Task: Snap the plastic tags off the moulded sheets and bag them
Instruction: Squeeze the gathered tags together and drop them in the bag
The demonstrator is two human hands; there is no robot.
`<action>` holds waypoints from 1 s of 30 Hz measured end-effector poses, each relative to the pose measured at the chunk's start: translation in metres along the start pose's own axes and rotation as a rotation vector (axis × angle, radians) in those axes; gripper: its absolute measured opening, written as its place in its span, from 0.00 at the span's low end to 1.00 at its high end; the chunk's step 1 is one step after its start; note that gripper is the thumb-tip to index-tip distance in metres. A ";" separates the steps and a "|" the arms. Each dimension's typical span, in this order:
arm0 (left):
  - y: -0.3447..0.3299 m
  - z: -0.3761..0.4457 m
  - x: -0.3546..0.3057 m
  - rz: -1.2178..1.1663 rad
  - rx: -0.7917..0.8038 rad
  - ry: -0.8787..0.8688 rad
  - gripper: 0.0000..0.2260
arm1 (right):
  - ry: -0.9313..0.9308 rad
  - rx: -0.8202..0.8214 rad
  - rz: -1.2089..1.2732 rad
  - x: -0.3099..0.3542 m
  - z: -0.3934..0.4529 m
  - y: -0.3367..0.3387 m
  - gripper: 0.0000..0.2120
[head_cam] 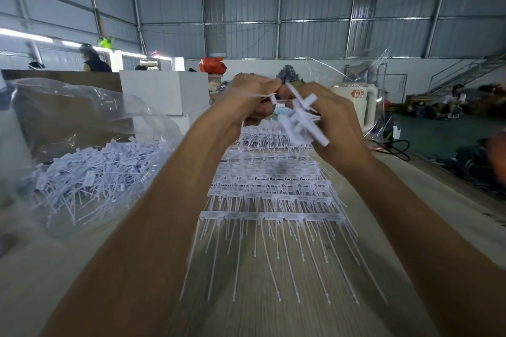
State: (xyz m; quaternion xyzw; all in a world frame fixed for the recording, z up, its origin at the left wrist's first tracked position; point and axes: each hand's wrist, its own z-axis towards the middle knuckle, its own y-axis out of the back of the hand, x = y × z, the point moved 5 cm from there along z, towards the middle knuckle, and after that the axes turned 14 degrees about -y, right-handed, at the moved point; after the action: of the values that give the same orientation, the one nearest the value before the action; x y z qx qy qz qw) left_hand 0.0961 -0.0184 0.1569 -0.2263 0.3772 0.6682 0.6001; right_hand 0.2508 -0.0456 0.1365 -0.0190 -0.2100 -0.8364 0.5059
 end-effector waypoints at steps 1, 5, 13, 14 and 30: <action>0.001 0.000 -0.003 0.022 0.007 -0.023 0.19 | -0.080 0.014 0.050 -0.004 0.000 -0.002 0.08; 0.003 -0.002 -0.016 0.217 0.002 -0.167 0.12 | -0.410 -0.031 0.152 -0.018 0.003 0.002 0.06; -0.010 -0.006 -0.025 0.280 -0.008 -0.316 0.06 | -0.546 -0.028 0.567 -0.021 0.007 0.010 0.10; -0.010 -0.007 -0.025 0.267 -0.007 -0.311 0.06 | -0.559 -0.024 0.588 -0.022 0.007 0.009 0.11; -0.002 -0.004 -0.019 0.077 -0.115 -0.346 0.05 | -0.826 0.421 0.495 -0.033 -0.012 -0.026 0.28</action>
State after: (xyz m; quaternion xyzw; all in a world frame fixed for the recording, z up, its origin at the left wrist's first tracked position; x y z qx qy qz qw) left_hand 0.1006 -0.0335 0.1678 -0.1273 0.2380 0.7401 0.6160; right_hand 0.2464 -0.0117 0.1088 -0.2940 -0.5446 -0.5546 0.5562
